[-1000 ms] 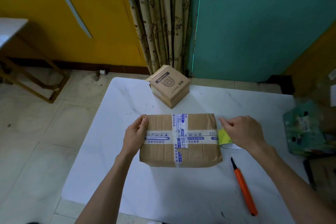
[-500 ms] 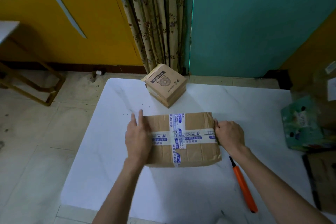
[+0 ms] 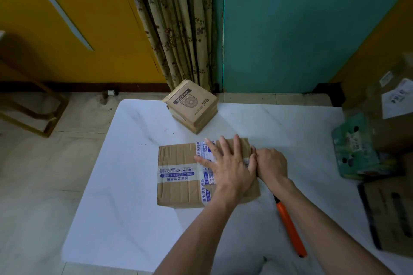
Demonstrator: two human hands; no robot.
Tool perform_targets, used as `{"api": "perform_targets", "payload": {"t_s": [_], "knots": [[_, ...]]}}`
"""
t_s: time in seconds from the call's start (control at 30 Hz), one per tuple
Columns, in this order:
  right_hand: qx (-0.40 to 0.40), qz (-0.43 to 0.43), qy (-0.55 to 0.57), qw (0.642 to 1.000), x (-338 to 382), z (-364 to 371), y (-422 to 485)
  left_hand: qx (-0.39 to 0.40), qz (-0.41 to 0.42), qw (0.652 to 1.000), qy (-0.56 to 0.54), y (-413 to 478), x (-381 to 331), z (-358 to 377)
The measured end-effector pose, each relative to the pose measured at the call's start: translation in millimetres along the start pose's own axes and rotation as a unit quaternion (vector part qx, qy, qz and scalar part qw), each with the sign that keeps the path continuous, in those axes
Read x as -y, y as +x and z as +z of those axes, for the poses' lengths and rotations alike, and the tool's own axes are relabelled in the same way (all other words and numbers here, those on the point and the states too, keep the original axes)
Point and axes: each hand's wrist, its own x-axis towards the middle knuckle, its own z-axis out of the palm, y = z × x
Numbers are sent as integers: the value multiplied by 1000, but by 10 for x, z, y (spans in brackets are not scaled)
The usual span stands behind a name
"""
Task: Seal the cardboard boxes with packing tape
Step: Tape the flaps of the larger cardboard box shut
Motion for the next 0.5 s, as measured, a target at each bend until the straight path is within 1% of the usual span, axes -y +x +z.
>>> {"api": "perform_targets", "payload": {"t_s": [0.07,0.13,0.2,0.23,0.4,0.5], "knots": [[-4,-7,34,999,-15,-3,-3,14,-21,1000,-13,63,-40,-80],[1,6,109,994,-63,-9,-10,44,-52,997,-24,149,-116,-155],[-1,20,195,981,-142,-3,-29,73,-80,994,-16,216,-191,-220],[-8,22,216,976,-179,6,-38,85,-88,992,-8,235,-213,-248],[-5,-11,242,970,-253,-2,-37,90,-81,993,11,252,-213,-380],[-17,-9,275,961,-324,-51,-80,89,-62,994,13,248,-153,-408]]}}
